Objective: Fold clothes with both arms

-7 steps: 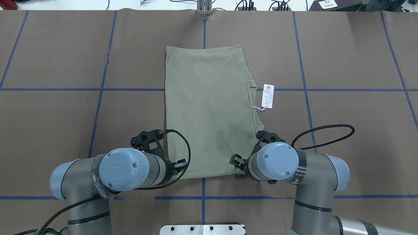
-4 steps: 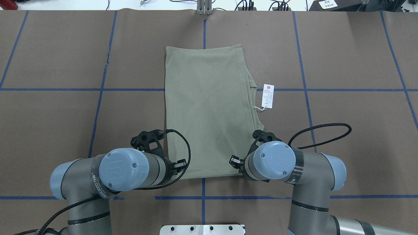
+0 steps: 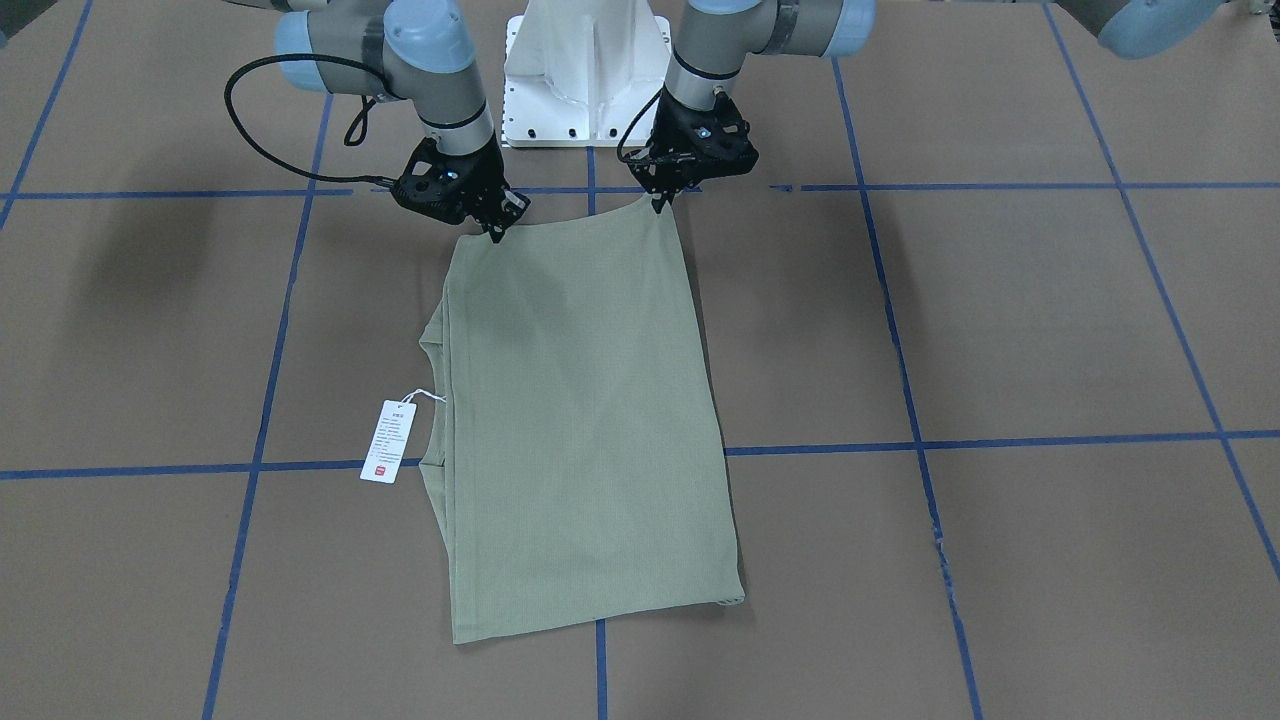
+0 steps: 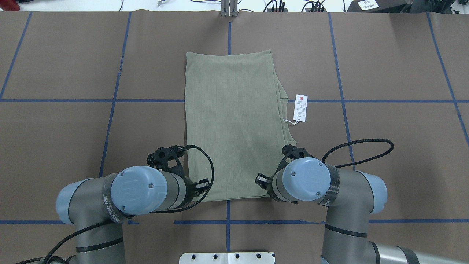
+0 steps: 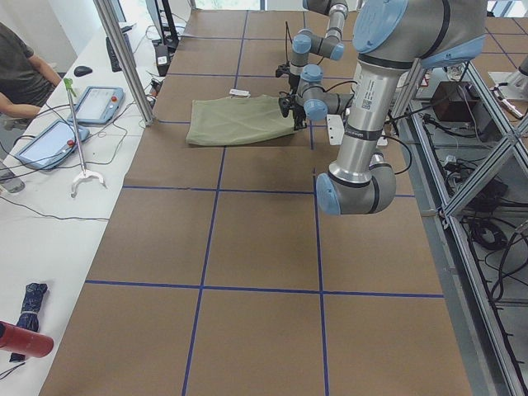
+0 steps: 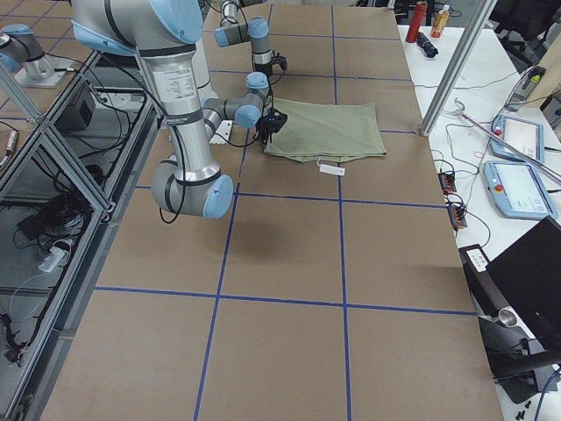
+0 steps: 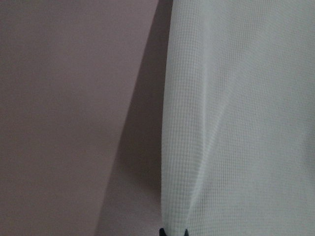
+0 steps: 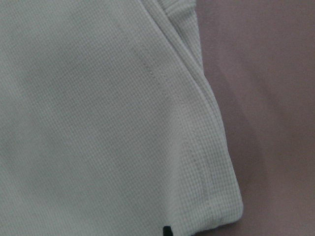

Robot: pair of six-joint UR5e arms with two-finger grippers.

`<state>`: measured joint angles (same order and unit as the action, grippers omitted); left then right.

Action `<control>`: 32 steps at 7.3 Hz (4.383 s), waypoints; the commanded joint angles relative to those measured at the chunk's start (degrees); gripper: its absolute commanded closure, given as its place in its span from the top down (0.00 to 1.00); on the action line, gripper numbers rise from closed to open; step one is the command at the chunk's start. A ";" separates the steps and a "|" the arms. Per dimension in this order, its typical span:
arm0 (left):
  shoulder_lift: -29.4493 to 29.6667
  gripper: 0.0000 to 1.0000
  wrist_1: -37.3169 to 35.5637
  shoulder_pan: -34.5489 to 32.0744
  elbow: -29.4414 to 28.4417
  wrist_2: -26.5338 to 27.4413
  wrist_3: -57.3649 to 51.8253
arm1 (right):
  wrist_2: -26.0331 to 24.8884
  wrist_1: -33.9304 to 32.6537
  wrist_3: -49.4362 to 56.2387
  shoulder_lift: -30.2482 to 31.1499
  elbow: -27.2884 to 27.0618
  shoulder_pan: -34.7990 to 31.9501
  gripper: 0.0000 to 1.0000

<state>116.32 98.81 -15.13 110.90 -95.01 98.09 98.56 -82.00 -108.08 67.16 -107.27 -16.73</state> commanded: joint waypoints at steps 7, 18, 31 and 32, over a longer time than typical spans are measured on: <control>-0.49 0.00 -16.70 7.48 14.94 -0.09 0.26 | 9.63 -0.35 -1.35 4.04 -14.02 1.52 0.00; 5.76 0.00 1.35 -14.12 -8.03 -0.26 -7.20 | 8.93 4.39 -0.03 -16.16 13.73 -18.60 0.00; 15.01 1.00 11.85 -35.75 -35.42 -11.30 -29.06 | 17.92 13.01 17.65 -26.12 41.53 -33.42 1.00; 10.12 1.00 11.76 -37.67 -28.88 -13.77 -33.35 | 24.42 12.66 25.21 -23.94 40.92 -38.59 1.00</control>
<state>130.96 110.68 -50.55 76.37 -104.94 69.46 115.46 -68.93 -91.89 41.23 -65.92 -49.65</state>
